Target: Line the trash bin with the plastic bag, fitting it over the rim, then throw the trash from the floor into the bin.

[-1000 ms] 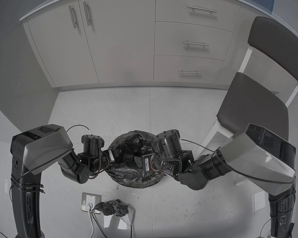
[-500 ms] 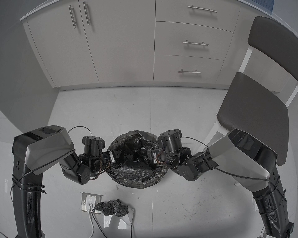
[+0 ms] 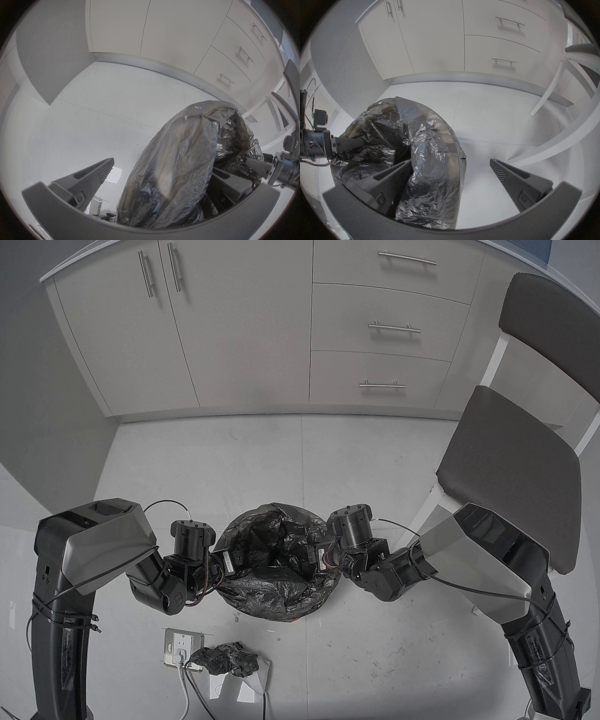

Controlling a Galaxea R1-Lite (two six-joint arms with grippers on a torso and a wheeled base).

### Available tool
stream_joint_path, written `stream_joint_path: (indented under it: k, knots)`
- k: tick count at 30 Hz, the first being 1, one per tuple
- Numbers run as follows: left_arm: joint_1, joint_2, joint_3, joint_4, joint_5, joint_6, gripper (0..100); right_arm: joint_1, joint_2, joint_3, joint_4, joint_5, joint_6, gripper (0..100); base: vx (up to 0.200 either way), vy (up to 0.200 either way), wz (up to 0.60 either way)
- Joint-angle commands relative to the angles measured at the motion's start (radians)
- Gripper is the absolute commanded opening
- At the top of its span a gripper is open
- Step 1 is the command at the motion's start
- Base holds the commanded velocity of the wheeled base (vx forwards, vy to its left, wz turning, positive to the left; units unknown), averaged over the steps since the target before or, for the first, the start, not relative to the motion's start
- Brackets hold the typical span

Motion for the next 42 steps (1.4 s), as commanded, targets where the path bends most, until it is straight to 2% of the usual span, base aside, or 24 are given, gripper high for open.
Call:
stream_joint_path:
  k: [1, 13, 17, 23, 38, 42]
  knots:
    - [0.001, 0.019, 0.000, 0.000, -0.001, 0.006, 100, -0.011, 0.018, -0.010, 0.000, 0.000, 0.001, 100, 0.000, 0.000, 0.00]
    - [0.006, 0.048, -0.004, 0.002, -0.001, 0.015, 100, -0.040, 0.024, -0.015, -0.002, 0.000, -0.001, 100, 0.000, 0.000, 0.00]
    - [0.020, 0.050, -0.002, 0.002, 0.001, 0.048, 100, -0.038, 0.021, -0.016, -0.005, 0.001, 0.001, 100, 0.000, 0.000, 0.00]
    - [0.021, 0.016, 0.015, 0.000, -0.001, 0.050, 100, -0.025, 0.002, -0.013, -0.008, 0.001, 0.003, 100, 0.000, 0.000, 0.00]
    - [-0.002, -0.320, 0.230, -0.001, -0.015, 0.036, 100, 0.018, -0.084, 0.040, -0.002, 0.003, 0.001, 100, 0.000, 0.000, 0.00]
    - [0.001, -0.355, 0.351, -0.044, -0.016, 0.045, 100, 0.029, -0.156, 0.131, 0.000, 0.067, -0.001, 100, 0.000, 0.000, 0.00]
